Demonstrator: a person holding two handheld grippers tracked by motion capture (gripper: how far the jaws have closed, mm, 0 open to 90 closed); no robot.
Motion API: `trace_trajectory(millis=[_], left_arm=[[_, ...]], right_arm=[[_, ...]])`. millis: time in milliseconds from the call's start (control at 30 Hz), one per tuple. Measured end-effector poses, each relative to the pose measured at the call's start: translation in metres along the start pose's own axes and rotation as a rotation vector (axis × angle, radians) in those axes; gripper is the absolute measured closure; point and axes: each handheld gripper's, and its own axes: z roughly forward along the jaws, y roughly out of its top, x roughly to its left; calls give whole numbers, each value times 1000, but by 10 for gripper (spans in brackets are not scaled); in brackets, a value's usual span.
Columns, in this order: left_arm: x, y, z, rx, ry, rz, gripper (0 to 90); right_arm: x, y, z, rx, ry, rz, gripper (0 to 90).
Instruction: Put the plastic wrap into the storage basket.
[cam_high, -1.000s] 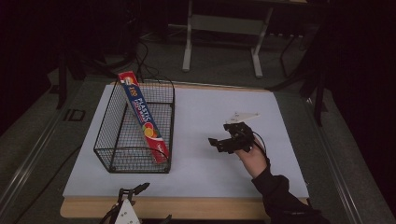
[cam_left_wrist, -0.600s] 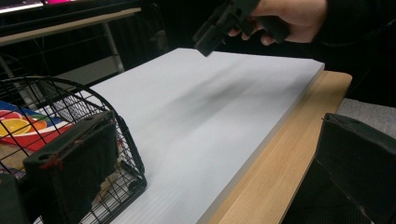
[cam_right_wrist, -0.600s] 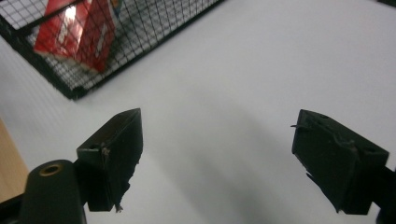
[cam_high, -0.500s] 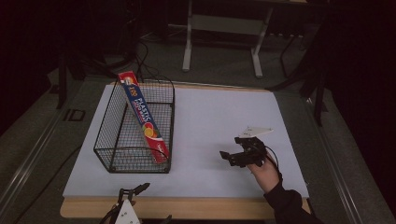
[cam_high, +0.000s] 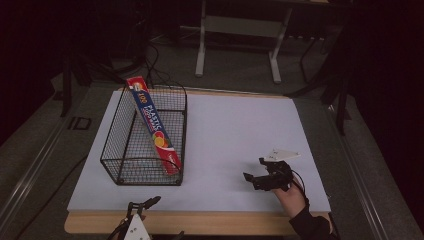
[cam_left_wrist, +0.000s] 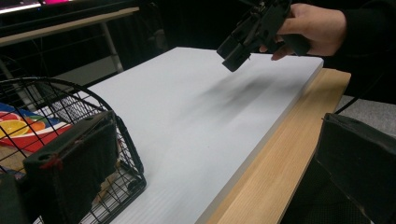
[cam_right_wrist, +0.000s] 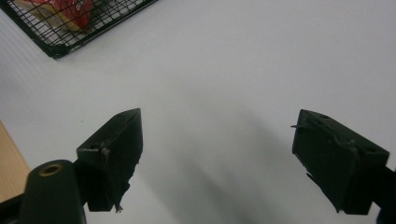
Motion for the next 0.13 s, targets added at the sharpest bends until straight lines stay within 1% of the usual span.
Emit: trace_trajectory(millis=[67, 133], left_arm=[[0, 0, 0, 0, 1, 0, 1], [1, 0, -1, 0, 1, 0, 1]], right_arm=[[0, 0, 0, -20, -4, -6, 163], [1, 1, 0, -33, 3, -10, 163]])
